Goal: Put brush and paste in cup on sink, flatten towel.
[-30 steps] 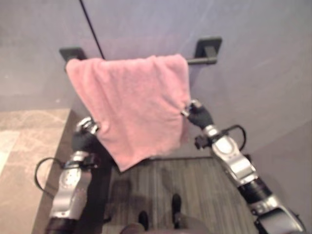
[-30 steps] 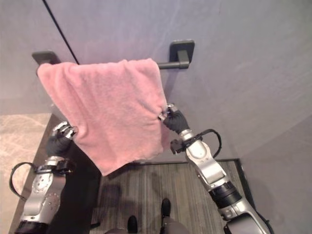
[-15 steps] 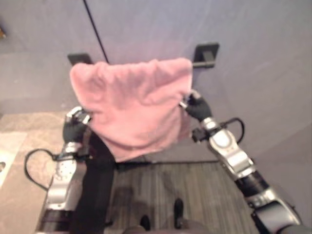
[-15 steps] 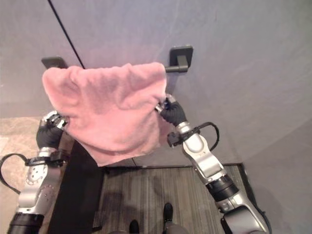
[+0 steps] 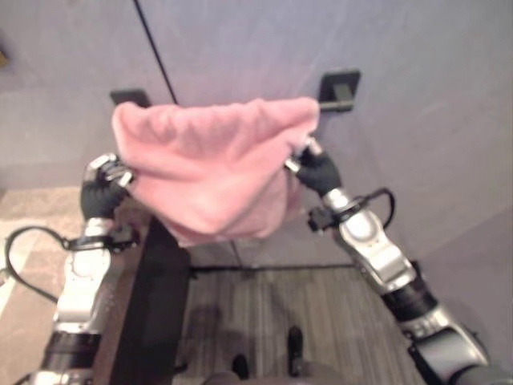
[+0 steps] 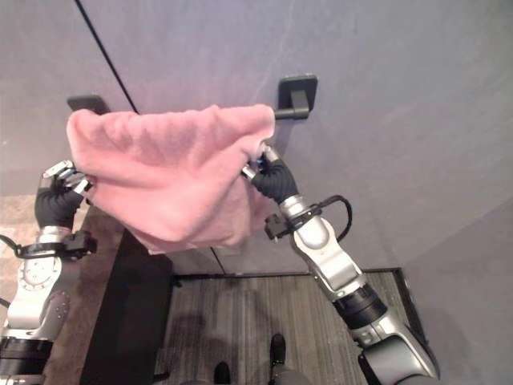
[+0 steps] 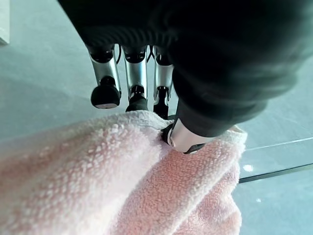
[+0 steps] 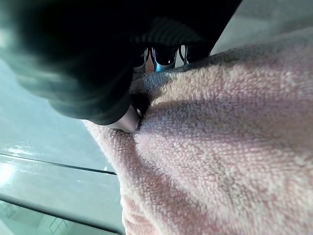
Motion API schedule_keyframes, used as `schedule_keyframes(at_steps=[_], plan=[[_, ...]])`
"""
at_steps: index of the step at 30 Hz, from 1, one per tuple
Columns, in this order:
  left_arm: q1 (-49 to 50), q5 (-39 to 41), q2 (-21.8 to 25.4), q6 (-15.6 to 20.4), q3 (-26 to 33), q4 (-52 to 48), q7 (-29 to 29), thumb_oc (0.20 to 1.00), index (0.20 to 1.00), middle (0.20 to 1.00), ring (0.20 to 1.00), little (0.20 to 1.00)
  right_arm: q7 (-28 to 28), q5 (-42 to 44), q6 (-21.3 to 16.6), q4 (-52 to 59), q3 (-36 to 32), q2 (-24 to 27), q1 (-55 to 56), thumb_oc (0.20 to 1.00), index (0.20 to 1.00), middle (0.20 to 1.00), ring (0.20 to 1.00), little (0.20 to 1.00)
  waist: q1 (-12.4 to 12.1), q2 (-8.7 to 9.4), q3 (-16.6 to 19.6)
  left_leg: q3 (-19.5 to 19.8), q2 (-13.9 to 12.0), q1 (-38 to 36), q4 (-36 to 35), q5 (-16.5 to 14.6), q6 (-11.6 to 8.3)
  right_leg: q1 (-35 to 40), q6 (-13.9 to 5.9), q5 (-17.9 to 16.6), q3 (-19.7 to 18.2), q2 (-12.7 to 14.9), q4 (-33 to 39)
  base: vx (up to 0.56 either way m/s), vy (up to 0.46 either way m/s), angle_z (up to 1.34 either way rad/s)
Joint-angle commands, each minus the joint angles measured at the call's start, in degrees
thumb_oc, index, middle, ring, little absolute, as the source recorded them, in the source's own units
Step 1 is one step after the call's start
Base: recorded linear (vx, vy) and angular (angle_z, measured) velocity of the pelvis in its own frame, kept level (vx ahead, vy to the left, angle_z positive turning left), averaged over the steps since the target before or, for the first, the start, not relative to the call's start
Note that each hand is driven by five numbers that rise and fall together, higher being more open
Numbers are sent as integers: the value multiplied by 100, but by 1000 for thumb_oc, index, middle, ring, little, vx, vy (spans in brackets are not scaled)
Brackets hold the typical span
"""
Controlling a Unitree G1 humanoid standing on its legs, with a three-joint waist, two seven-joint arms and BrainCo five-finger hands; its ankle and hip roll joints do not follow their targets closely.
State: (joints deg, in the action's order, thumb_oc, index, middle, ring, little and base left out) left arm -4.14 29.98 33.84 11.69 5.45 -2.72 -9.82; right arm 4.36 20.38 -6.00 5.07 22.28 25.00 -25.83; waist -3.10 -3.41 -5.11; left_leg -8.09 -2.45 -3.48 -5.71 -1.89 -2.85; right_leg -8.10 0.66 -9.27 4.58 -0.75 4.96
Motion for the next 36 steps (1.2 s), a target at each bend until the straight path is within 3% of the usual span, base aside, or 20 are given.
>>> schedule_keyframes(at_steps=[1,8,10,13,14,16,17,20,36], plan=[[-183,-27,584,344,95,-78,8,200,200,200,200,200,20,-33,-369,305,-229,-259,-17,200,200,200,200,200,24,121,162,-29,65,32,71,-169,233,494,-537,735,62,432,4,0,0,0],[-228,51,623,414,6,-177,55,200,200,200,200,200,232,-245,-584,353,-382,-363,185,200,200,200,200,200,79,34,191,-20,69,-12,71,-183,235,526,-522,765,73,439,4,0,0,0],[-284,-69,875,438,11,-225,78,200,200,200,200,200,220,-267,-618,361,-380,-382,249,200,200,200,200,200,87,9,199,-15,72,-17,71,-185,232,539,-522,773,77,441,4,0,0,0],[-299,174,772,460,-78,-290,130,200,200,200,200,200,260,-257,-624,317,-348,-426,329,200,200,200,200,200,106,-25,194,-19,74,-23,71,-185,228,539,-524,773,75,445,4,0,0,0],[-308,-21,1002,445,-48,-297,173,200,200,200,200,200,198,-269,-619,345,-330,-408,405,200,200,200,200,200,107,-55,212,-18,78,-26,71,-185,223,546,-525,780,67,446,4,0,0,0],[-272,193,883,448,-110,-273,183,200,200,200,200,200,250,-301,-628,306,-332,-415,415,200,200,200,200,200,118,-85,213,-18,77,-19,71,-177,218,540,-527,779,66,453,4,-2,-32,1],[-259,-11,1070,427,-79,-269,182,200,200,200,200,200,238,-302,-612,263,-315,-415,407,200,200,200,200,200,106,-108,223,-20,79,-6,71,-163,211,528,-526,775,67,451,4,-11,-32,0],[-101,155,784,399,-44,-203,122,200,200,200,200,200,237,-310,-572,294,-294,-363,390,200,200,200,200,200,98,-130,213,-17,85,22,71,-139,203,505,-527,774,80,460,4,0,0,0],[145,-204,513,317,182,-145,4,200,200,200,200,200,386,-636,-498,254,-416,-230,208,200,200,200,200,200,77,-137,240,11,74,-10,71,-118,191,596,-487,802,141,466,4,-3,-7,2]])
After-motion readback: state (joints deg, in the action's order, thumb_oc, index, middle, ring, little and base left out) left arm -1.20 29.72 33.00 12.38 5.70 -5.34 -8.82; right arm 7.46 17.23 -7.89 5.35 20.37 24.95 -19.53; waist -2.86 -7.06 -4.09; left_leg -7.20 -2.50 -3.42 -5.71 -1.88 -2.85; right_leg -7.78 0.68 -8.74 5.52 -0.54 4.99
